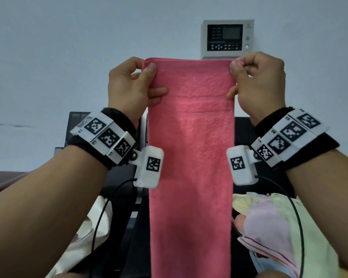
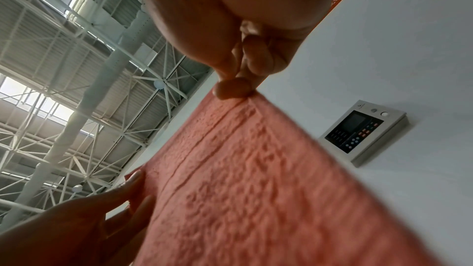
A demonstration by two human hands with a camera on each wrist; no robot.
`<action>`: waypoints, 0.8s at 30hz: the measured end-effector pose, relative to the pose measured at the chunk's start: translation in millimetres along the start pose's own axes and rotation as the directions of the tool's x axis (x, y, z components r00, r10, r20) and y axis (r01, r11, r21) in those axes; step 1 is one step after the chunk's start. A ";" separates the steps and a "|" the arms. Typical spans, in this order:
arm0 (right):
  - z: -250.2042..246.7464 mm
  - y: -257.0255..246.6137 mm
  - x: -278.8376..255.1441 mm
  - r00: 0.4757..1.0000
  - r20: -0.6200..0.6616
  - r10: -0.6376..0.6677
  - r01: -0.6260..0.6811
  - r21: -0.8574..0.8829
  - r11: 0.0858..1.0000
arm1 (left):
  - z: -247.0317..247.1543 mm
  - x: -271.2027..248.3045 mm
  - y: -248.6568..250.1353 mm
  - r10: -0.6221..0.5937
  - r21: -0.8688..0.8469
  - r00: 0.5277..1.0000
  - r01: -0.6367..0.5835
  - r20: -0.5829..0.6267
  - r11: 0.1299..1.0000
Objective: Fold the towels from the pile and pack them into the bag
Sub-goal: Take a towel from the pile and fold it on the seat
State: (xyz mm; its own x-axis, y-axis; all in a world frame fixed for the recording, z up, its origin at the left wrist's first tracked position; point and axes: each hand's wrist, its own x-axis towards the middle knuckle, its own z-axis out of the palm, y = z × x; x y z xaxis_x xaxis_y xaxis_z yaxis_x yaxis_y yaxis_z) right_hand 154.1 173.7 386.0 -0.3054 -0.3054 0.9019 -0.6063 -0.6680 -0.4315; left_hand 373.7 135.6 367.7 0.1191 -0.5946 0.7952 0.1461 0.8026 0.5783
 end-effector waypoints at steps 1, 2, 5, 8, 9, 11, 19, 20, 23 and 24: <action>0.4 2.5 -0.7 1.000 0.008 0.004 -0.004 -0.004 1.000 | -0.5 0.0 -2.1 -0.007 0.009 1.000 0.007 -0.002 1.000; 1.3 5.2 -1.6 1.000 0.016 0.009 -0.009 -0.007 1.000 | -1.4 0.2 -4.2 -0.015 0.019 1.000 0.015 -0.006 1.000; 2.9 14.2 -5.2 0.999 0.041 0.033 -0.032 -0.008 0.999 | -3.7 0.0 -11.8 -0.044 0.045 0.999 0.045 -0.019 0.998; 5.3 24.9 -9.4 0.993 0.087 0.082 -0.082 -0.005 0.997 | -5.3 -1.4 -21.0 -0.075 0.069 0.997 0.075 -0.008 0.995; 6.5 28.3 -10.8 0.990 0.103 0.101 -0.101 0.000 0.995 | -5.9 -1.8 -24.5 -0.086 0.075 0.996 0.086 -0.001 0.993; 9.9 37.4 -14.6 0.980 0.137 0.148 -0.150 0.007 0.989 | -7.4 -2.8 -35.5 -0.120 0.086 0.993 0.118 0.017 0.989; 32.4 89.2 -32.2 0.931 0.239 0.275 -0.290 0.031 0.956 | -11.1 -4.2 -99.3 -0.243 0.109 0.967 0.235 0.075 0.966; 36.4 98.2 -34.2 0.925 0.251 0.285 -0.301 0.029 0.953 | -10.6 -4.1 -109.5 -0.257 0.103 0.963 0.248 0.078 0.963; 51.7 128.3 -39.7 0.900 0.284 0.330 -0.349 0.017 0.937 | -9.0 -2.5 -143.9 -0.290 0.091 0.954 0.282 0.082 0.955; 58.1 139.9 -41.3 0.891 0.292 0.349 -0.367 0.010 0.930 | -8.3 -1.5 -156.2 -0.302 0.091 0.950 0.294 0.084 0.951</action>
State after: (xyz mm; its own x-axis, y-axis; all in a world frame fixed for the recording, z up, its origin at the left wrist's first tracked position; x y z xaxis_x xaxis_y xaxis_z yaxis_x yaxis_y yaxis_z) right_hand 124.5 53.5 289.6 -0.2694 -0.7028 0.6584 -0.4441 -0.5160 -0.7325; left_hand 358.8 10.8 274.7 -0.0140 -0.8027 0.5962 0.0848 0.5932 0.8006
